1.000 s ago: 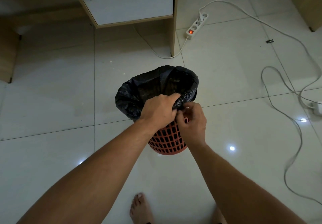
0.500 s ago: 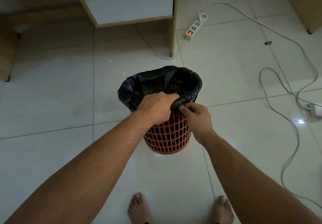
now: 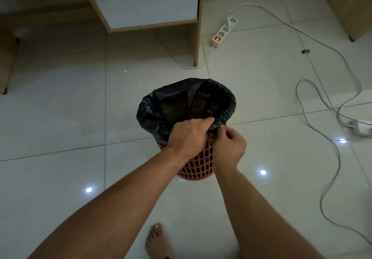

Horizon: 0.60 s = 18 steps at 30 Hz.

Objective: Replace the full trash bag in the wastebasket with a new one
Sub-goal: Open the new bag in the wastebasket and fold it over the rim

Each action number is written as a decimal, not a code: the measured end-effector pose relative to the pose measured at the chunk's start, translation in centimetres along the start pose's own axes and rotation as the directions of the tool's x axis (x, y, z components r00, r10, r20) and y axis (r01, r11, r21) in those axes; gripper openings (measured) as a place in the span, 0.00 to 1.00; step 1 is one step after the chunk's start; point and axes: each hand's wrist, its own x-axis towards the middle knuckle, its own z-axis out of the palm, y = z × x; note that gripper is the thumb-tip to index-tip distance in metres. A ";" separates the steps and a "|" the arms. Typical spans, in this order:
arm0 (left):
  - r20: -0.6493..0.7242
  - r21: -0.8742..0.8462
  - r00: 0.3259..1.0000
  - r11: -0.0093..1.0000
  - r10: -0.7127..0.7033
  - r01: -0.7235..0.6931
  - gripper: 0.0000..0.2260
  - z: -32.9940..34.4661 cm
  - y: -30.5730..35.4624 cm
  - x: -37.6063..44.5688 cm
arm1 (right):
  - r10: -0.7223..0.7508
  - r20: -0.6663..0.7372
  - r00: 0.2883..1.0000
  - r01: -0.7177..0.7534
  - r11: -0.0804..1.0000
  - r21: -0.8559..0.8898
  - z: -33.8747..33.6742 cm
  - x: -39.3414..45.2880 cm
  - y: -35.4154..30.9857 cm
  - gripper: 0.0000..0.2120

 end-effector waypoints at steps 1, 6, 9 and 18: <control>0.001 -0.011 1.000 1.000 -0.004 0.004 0.13 0.0 0.2 0.0 | -0.174 0.037 0.984 0.177 0.970 -0.164 -0.2 -0.2 0.3 0.07; 0.005 -0.016 0.999 0.999 -0.045 0.045 0.15 -0.3 -0.7 0.3 | -0.490 0.383 0.783 0.620 0.659 -0.425 -1.6 1.1 1.9 0.13; 0.030 -0.011 0.998 0.998 -0.056 0.057 0.16 -0.5 -1.0 0.3 | -0.576 0.462 0.674 0.738 0.545 -0.399 -1.7 2.5 0.9 0.05; -0.020 0.017 0.999 0.999 -0.047 0.047 0.12 0.5 0.1 -0.6 | 0.413 0.717 0.562 -0.799 0.495 0.341 -2.5 3.5 -0.1 0.15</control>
